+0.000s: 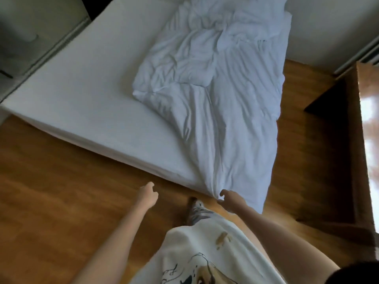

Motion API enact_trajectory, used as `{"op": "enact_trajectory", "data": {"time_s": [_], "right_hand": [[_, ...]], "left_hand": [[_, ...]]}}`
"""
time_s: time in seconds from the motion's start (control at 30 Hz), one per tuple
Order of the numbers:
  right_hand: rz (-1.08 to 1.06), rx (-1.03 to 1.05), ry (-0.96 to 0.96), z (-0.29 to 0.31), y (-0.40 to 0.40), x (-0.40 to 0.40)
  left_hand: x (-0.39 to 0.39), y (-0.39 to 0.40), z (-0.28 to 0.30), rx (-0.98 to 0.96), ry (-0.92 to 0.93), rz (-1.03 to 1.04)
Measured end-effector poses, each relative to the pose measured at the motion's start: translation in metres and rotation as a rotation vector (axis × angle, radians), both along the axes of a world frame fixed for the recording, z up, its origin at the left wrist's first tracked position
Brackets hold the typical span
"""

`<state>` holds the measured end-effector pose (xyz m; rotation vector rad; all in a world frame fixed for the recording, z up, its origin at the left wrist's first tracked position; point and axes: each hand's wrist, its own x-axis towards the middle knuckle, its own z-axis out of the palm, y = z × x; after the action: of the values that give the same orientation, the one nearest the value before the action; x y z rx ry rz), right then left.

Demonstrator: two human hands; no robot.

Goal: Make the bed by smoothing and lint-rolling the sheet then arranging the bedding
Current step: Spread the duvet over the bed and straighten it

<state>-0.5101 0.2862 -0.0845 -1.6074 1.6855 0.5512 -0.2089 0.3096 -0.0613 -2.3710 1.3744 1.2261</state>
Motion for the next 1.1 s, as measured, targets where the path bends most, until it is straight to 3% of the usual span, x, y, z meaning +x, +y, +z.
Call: {"op": "enact_trajectory", "data": {"time_s": [0.17,0.33,0.67,0.87,1.1], "right_hand": [[-0.065,0.016,-0.044,0.002,-0.056,0.065],[-0.181,0.006,-0.119,-0.013,-0.131,0.131],[-0.378,0.089,-0.168,-0.044,-0.266,0.224],[-0.5,0.009,-0.194,-0.046,-0.333,0.246],[-0.692,-0.046,-0.087,-0.077,-0.377,0.264]], "left_hand": [[0.058,-0.05,0.012,-0.081,0.052,-0.045],[0.112,-0.123,0.007,-0.119,-0.013,-0.201],[0.212,-0.299,0.001,-0.052,-0.122,-0.463],[0.228,-0.4,-0.014,-0.011,-0.137,-0.651],[0.21,-0.513,-0.061,-0.143,-0.107,-0.938]]}}
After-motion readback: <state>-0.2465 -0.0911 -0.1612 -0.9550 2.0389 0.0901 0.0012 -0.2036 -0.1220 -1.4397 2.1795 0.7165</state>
